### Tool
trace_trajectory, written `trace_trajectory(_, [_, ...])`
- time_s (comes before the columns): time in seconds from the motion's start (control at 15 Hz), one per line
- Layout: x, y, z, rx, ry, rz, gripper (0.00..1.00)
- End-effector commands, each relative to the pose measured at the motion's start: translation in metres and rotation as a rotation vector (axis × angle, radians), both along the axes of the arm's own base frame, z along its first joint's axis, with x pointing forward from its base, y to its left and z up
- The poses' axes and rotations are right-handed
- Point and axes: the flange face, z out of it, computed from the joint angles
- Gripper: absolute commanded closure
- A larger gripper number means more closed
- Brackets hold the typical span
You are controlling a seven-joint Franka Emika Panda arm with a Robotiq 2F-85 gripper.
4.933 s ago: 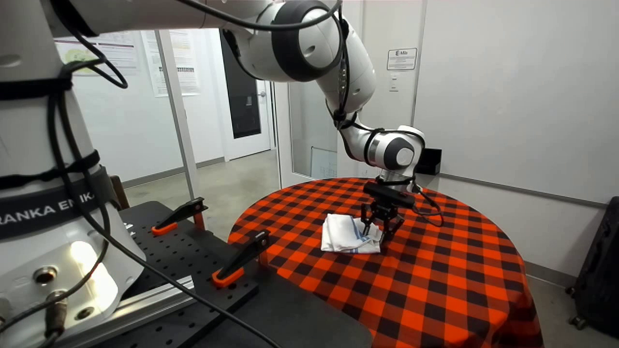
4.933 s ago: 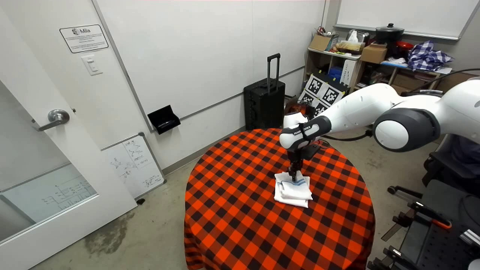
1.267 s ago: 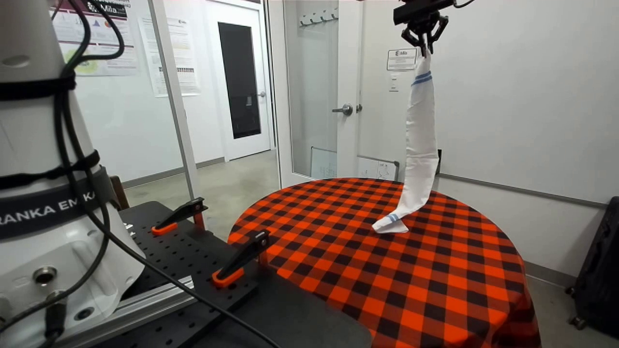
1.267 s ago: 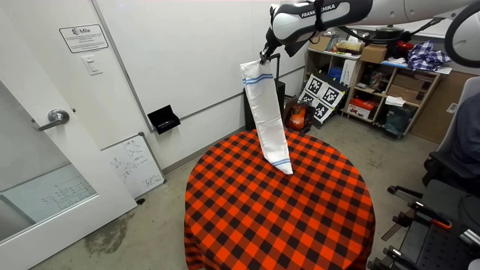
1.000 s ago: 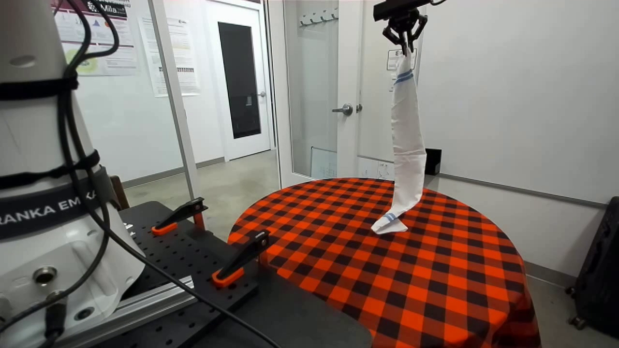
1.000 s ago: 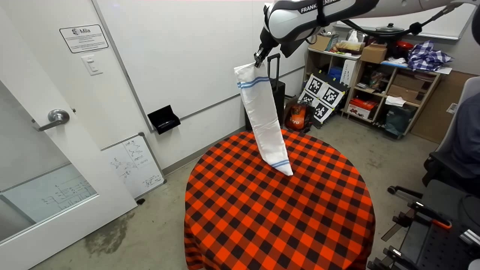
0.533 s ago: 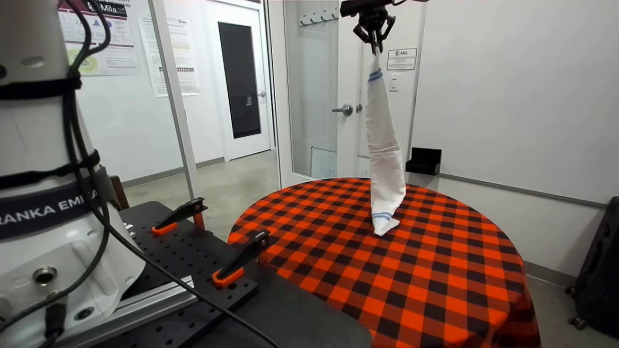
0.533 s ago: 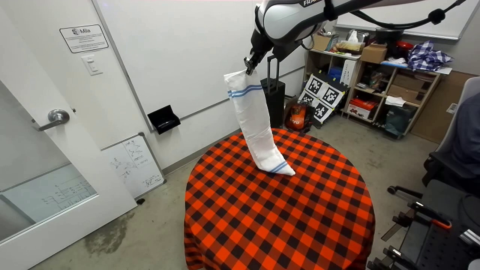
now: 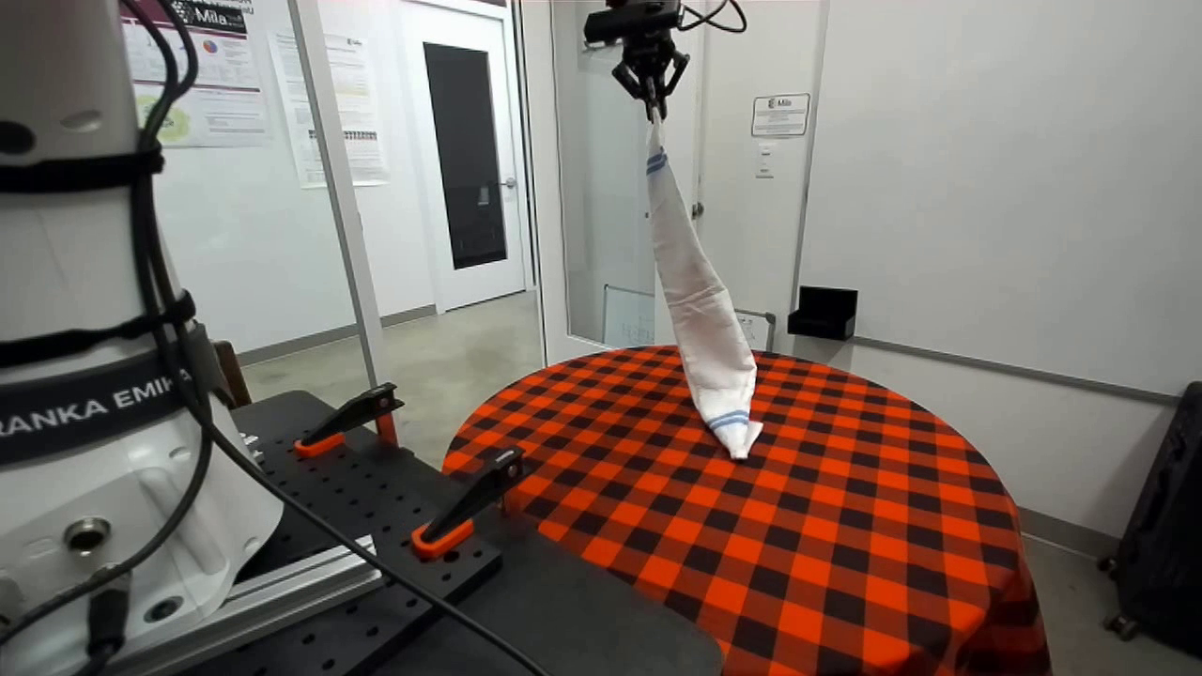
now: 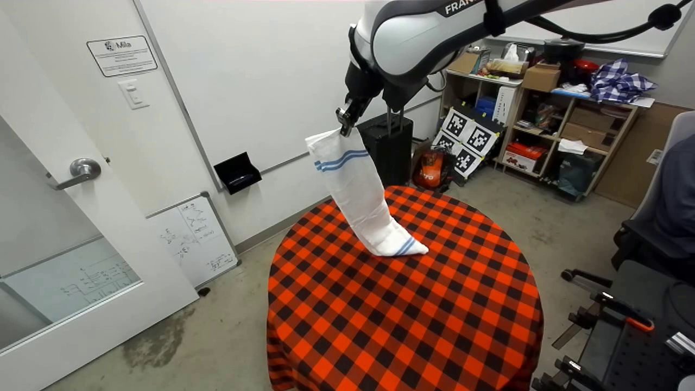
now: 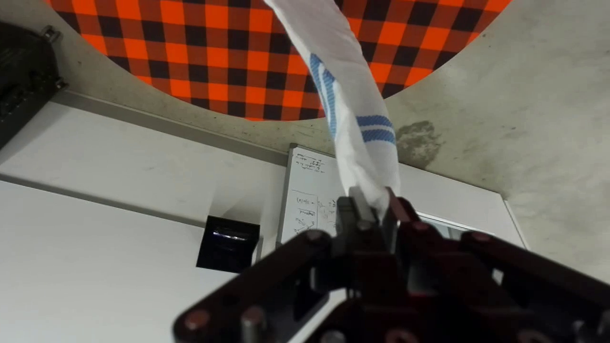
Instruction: Unfold the towel and lay it out on the table.
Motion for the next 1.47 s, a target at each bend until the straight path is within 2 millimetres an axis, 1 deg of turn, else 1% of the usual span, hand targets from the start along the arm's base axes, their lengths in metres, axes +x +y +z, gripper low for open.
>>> trace_trajectory(0.0, [-0.028, 0.028, 0.001, -0.003, 0.016, 0.033, 0.98])
trace_trajectory(0.2, [-0.04, 0.044, -0.011, -0.004, 0.067, 0.064, 0.98])
trace_trajectory(0.6, [-0.063, 0.076, -0.025, 0.002, 0.124, 0.12, 0.98])
trace_trajectory(1.0, [-0.097, 0.12, -0.049, -0.021, 0.21, 0.206, 0.98])
trace_trajectory(1.4, [-0.128, 0.161, -0.059, -0.039, 0.275, 0.297, 0.98])
